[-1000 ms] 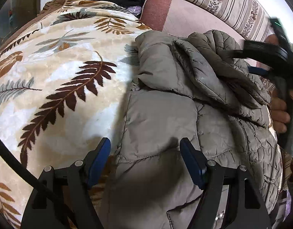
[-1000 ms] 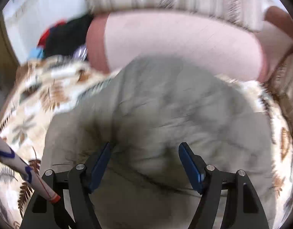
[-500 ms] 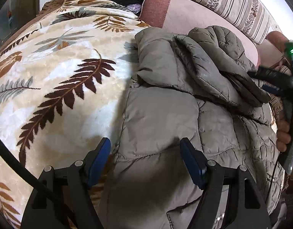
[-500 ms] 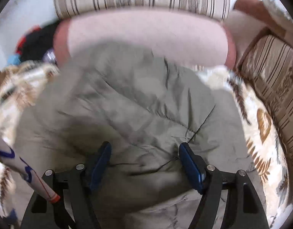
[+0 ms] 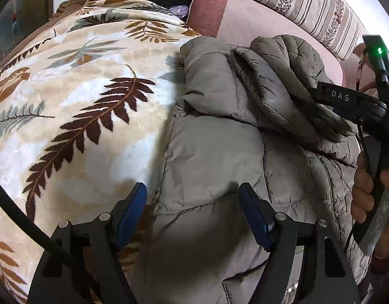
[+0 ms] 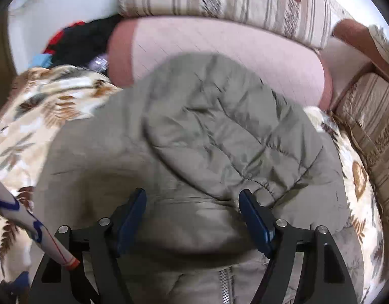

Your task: Fold large clothes

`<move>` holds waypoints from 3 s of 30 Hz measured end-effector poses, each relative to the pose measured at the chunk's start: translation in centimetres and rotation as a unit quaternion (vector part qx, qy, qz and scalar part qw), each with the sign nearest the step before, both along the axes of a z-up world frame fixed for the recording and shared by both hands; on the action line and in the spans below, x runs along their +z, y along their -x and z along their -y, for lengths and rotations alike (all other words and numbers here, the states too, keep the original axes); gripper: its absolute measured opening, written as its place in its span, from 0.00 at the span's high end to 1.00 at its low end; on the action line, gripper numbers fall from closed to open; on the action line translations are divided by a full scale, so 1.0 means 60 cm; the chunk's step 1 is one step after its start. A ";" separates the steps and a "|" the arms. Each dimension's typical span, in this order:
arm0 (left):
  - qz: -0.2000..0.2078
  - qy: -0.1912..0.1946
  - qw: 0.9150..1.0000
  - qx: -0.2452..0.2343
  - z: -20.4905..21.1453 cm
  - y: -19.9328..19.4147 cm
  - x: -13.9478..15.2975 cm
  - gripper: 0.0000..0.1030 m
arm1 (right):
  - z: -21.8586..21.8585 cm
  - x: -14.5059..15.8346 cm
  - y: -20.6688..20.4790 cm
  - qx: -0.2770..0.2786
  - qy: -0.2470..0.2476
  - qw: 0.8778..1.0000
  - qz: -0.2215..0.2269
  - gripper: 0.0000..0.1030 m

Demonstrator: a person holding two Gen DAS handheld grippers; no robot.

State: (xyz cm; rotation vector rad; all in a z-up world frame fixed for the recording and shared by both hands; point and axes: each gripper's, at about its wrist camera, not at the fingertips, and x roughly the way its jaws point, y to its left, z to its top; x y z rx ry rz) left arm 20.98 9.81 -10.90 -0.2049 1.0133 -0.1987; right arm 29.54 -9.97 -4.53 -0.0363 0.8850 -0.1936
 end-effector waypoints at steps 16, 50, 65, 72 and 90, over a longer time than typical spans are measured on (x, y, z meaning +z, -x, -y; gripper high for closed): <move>0.037 -0.014 0.999 0.033 -0.004 0.029 0.020 0.28 | 0.101 0.028 0.112 -0.010 -0.039 0.999 -0.020 0.21; 0.063 -0.143 0.987 -0.033 0.201 0.279 0.158 0.28 | 0.413 -0.004 0.503 -0.097 -0.095 0.990 0.033 0.18; 0.068 -0.126 0.989 -0.038 0.177 0.281 0.144 0.28 | 0.362 0.005 0.488 -0.075 -0.063 0.995 0.020 0.18; 0.055 -0.113 0.991 -0.036 0.162 0.277 0.129 0.28 | 0.310 0.003 0.472 -0.039 -0.041 0.998 0.010 0.18; 0.022 -0.120 0.992 -0.026 0.151 0.267 0.098 0.28 | 0.316 -0.006 0.470 -0.048 -0.040 0.998 -0.001 0.17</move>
